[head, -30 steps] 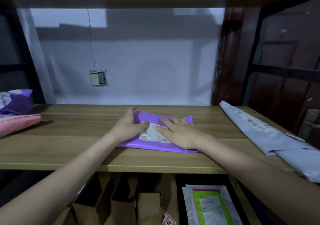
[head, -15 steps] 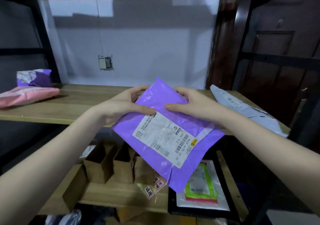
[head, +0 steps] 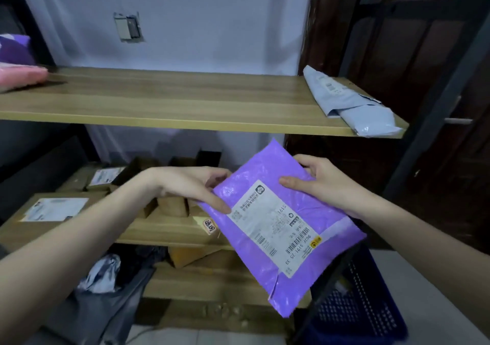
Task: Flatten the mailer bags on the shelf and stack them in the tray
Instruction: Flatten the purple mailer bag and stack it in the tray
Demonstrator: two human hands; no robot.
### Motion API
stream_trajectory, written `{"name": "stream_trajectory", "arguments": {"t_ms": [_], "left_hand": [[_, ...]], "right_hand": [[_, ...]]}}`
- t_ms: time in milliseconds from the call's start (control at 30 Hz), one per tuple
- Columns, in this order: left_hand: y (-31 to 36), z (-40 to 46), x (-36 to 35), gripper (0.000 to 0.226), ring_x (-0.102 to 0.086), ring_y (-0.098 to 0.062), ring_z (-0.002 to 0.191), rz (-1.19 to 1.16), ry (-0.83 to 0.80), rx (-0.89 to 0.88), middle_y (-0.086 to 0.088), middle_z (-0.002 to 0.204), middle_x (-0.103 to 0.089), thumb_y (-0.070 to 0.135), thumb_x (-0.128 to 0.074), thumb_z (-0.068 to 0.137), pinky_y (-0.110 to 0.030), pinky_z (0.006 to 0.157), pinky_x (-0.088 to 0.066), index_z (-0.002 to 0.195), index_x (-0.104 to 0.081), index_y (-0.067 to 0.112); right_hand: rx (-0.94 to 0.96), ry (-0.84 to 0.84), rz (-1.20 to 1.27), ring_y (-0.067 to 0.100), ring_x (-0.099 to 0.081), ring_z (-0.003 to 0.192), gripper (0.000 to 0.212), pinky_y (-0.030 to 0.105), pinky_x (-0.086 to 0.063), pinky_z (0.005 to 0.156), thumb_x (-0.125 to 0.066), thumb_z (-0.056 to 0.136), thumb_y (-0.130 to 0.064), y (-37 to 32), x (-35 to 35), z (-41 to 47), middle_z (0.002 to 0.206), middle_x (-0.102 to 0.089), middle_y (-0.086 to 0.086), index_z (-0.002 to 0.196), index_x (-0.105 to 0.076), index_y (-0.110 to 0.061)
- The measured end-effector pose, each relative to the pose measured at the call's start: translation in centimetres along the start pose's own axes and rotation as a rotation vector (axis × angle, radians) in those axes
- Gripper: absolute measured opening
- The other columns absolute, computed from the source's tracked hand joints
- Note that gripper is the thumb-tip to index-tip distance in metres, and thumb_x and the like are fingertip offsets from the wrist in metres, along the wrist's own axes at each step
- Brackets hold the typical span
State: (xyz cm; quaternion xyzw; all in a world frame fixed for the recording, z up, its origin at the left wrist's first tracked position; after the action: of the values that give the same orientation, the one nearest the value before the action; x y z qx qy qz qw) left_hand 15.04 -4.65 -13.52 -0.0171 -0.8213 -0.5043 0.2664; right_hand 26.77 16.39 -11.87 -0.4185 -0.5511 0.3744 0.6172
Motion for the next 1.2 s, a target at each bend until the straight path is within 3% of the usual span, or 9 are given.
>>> {"name": "stream_trajectory", "arguments": {"t_ms": [200, 367, 500, 600, 700, 833, 900, 1033, 1200], "left_hand": [[-4.8, 6.8, -2.8, 0.052, -0.065, -0.011, 0.084, -0.206, 0.126, 0.084, -0.009, 0.113, -0.060, 0.008, -0.073, 0.079, -0.025, 0.073, -0.057, 0.123, -0.047, 0.010], [-9.1, 12.7, -4.9, 0.061, -0.070, -0.012, 0.079, -0.729, 0.320, 0.168, -0.009, 0.106, -0.067, 0.018, -0.070, 0.084, -0.019, 0.062, -0.054, 0.133, -0.037, 0.006], [-10.6, 16.0, -7.7, 0.081, -0.066, -0.016, 0.080, -0.472, 0.328, 0.161, -0.010, 0.102, -0.066, 0.012, -0.068, 0.084, -0.020, 0.062, -0.055, 0.144, -0.014, 0.021], [-10.8, 18.6, -6.6, 0.067, -0.059, -0.012, 0.074, -0.271, 0.492, 0.049, -0.004, 0.088, -0.057, -0.002, -0.060, 0.086, -0.018, 0.056, -0.052, 0.140, -0.028, 0.023], [-11.9, 21.0, -5.0, 0.052, -0.059, -0.028, 0.086, 0.024, 0.592, 0.029, -0.018, 0.104, -0.059, 0.001, -0.057, 0.086, -0.035, 0.077, -0.052, 0.133, -0.046, 0.020], [-13.1, 23.0, -5.2, 0.052, -0.056, -0.033, 0.097, 0.194, 0.524, 0.071, -0.020, 0.116, -0.051, 0.008, -0.056, 0.088, -0.021, 0.080, -0.037, 0.138, -0.041, 0.017], [-13.6, 23.5, -5.8, 0.055, -0.053, -0.036, 0.107, 0.236, 0.490, 0.110, -0.019, 0.124, -0.043, 0.013, -0.055, 0.090, -0.023, 0.085, -0.035, 0.140, -0.034, 0.015], [-13.2, 23.5, -5.4, 0.069, -0.029, -0.033, 0.131, 0.515, 0.588, 0.107, -0.014, 0.143, -0.026, 0.034, -0.058, 0.085, -0.037, 0.103, -0.031, 0.144, -0.026, 0.016], [-12.2, 25.8, -6.5, 0.064, 0.009, -0.018, 0.147, 0.618, 0.534, 0.019, -0.002, 0.160, 0.009, 0.045, -0.023, 0.097, -0.041, 0.120, 0.002, 0.151, -0.002, 0.019]], "right_hand": [[-0.280, 0.030, -0.030, 0.003, -0.066, 0.066, 0.022, 0.019, -0.053, 0.067, -0.062, 0.085, 0.001, 9.1, 1.0, 0.9, 0.091, -0.067, 0.004, 0.105, -0.058, -0.008], [-0.408, 0.297, 0.024, 0.028, -0.063, 0.097, 0.028, 0.041, -0.051, 0.086, -0.062, 0.084, 0.002, 15.9, 2.0, 2.8, 0.111, -0.065, 0.016, 0.112, -0.057, -0.001], [-0.446, 0.351, -0.005, 0.034, -0.061, 0.105, 0.033, 0.049, -0.050, 0.093, -0.064, 0.082, -0.003, 20.4, 2.4, 6.3, 0.114, -0.064, 0.017, 0.114, -0.058, -0.002], [-0.462, 0.323, -0.102, 0.028, -0.064, 0.098, 0.046, 0.038, -0.054, 0.077, -0.061, 0.076, -0.008, 23.7, 2.9, 9.6, 0.109, -0.064, 0.010, 0.121, -0.053, -0.011], [-0.408, 0.335, -0.247, 0.027, -0.063, 0.097, 0.076, 0.034, -0.055, 0.074, -0.059, 0.064, -0.015, 23.9, 2.9, 12.0, 0.114, -0.059, 0.008, 0.133, -0.032, -0.030], [-0.446, 0.216, -0.424, 0.018, -0.050, 0.065, 0.063, 0.012, -0.035, 0.037, -0.045, 0.085, 0.006, 23.9, 1.8, 12.1, 0.104, -0.046, 0.007, 0.140, -0.029, -0.022], [-0.457, 0.152, -0.569, 0.027, -0.054, 0.085, 0.059, 0.017, -0.038, 0.047, -0.045, 0.091, -0.003, 24.8, 1.2, 11.8, 0.119, -0.045, 0.013, 0.143, -0.026, -0.024], [-0.313, 0.202, -0.929, 0.031, -0.025, 0.134, 0.058, 0.036, -0.030, 0.106, -0.048, 0.090, -0.022, 24.4, 0.9, 11.8, 0.145, -0.028, 0.012, 0.145, -0.030, -0.020], [-0.122, 0.075, -0.968, 0.025, -0.003, 0.147, 0.064, 0.048, -0.011, 0.119, -0.020, 0.094, -0.046, 25.4, -2.0, 13.1, 0.159, -0.004, 0.010, 0.150, -0.015, -0.015]]}}
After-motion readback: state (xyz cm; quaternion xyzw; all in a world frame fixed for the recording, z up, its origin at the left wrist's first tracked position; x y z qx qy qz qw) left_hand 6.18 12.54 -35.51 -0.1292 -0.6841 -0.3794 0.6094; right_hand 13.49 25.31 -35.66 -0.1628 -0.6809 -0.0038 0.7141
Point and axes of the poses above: each hand's wrist, its own z-axis towards the middle knuckle, its own x-axis out of the back of the hand, y = z × x, the point moved 3 cm from there along z, towards the middle knuckle
